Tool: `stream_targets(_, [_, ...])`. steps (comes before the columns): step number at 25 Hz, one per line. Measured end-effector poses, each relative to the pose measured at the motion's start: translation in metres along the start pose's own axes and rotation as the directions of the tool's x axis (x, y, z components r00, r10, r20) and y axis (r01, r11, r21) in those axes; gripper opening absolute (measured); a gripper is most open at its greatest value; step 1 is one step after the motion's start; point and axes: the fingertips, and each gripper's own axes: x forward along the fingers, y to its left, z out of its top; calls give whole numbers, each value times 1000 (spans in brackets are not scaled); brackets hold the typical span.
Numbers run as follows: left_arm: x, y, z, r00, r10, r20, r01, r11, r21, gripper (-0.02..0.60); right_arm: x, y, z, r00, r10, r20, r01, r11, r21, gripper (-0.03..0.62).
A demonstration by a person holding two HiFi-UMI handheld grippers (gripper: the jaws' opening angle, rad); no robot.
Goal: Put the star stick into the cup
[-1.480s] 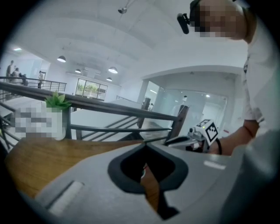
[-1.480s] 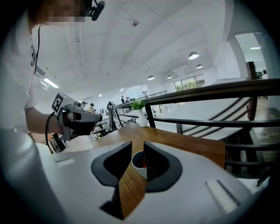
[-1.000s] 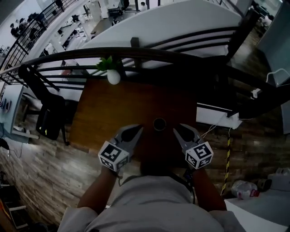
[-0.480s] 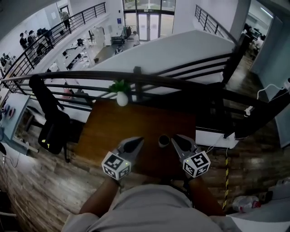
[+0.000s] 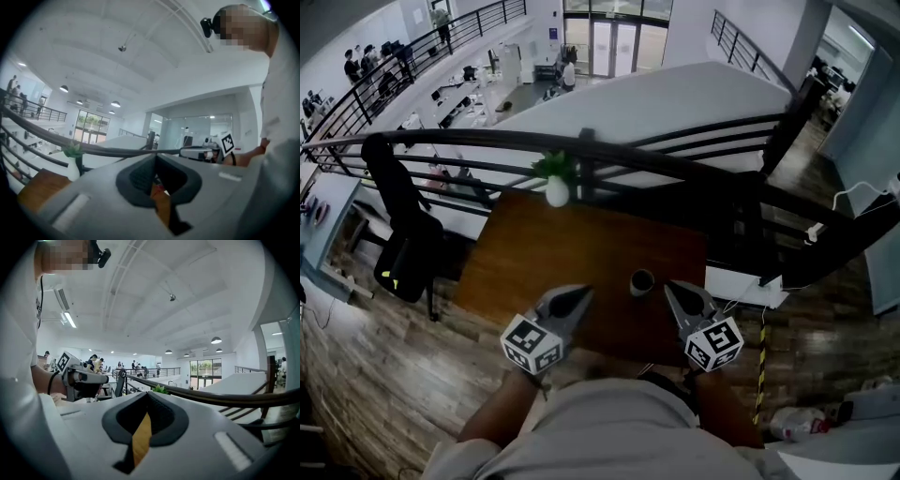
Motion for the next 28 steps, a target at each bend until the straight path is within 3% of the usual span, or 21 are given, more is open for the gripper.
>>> stream_targets(7, [14,-33,12,997,59,55,-58,998,-16,3,-34,-13,10,996,79,42,-79,997,-4,8])
stream_targets(15, [59,-126,-14,995,81,56,-81,997,-1,3,-122,-48,-4,987,151,52,-151,988,-6,8])
stream_targets(22, [81,-209,-55,991,130,-3,-130,991,-7,3,-204,-75,-32,977,198,80,-204,976,72,6])
stream_targets(28, [69,-249,-70,981,191,-38,-191,982,-6,3,-243,-74,-53,964,258,68,-263,961,83,6])
